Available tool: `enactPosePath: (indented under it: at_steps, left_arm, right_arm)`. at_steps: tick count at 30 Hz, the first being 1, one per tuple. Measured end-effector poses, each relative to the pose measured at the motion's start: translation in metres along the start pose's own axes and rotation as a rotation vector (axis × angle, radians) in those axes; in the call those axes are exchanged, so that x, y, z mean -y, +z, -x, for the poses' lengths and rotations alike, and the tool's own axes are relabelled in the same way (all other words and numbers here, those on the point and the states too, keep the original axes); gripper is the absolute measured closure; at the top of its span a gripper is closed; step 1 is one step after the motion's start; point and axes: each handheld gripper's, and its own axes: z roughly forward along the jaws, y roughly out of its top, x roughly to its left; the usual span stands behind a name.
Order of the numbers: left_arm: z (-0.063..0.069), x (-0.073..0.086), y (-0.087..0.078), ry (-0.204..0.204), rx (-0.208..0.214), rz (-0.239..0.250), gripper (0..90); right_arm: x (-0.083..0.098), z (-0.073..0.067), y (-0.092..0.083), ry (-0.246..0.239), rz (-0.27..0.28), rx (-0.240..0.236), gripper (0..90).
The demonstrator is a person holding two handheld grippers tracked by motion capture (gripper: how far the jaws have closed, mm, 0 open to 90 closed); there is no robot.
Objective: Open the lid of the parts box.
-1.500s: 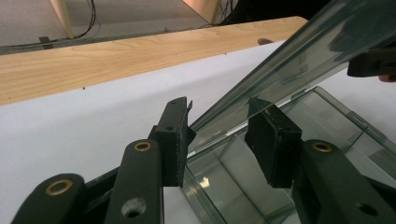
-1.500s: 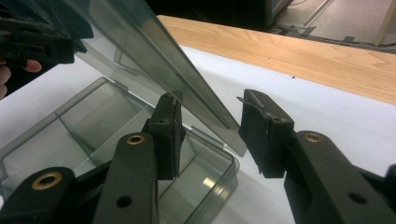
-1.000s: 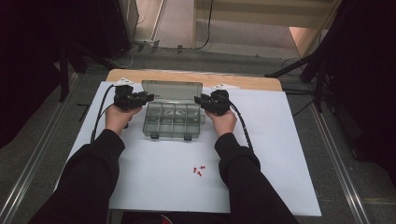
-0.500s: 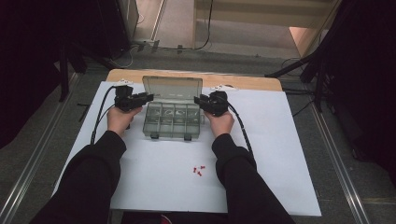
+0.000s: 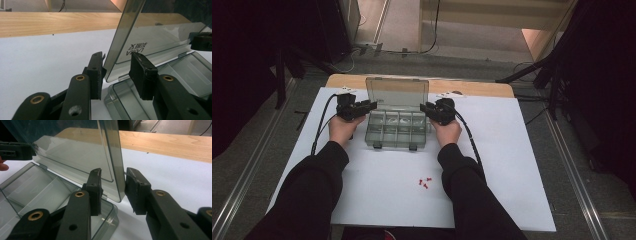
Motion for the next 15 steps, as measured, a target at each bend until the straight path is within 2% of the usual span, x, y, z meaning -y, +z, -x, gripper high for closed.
enactPosePath:
  at_steps: [6,15]
  left_arm:
    - [0.0016,0.0029,0.0034,0.007,-0.023,0.003,62.2]
    - [0.0031,0.006,0.0094,0.024,-0.039,-0.004,62.2]
  right_arm:
    - [0.0022,0.001,0.0027,0.026,-0.001,0.002,68.8]
    - [0.0042,0.0023,0.0066,0.024,0.005,0.02,71.9]
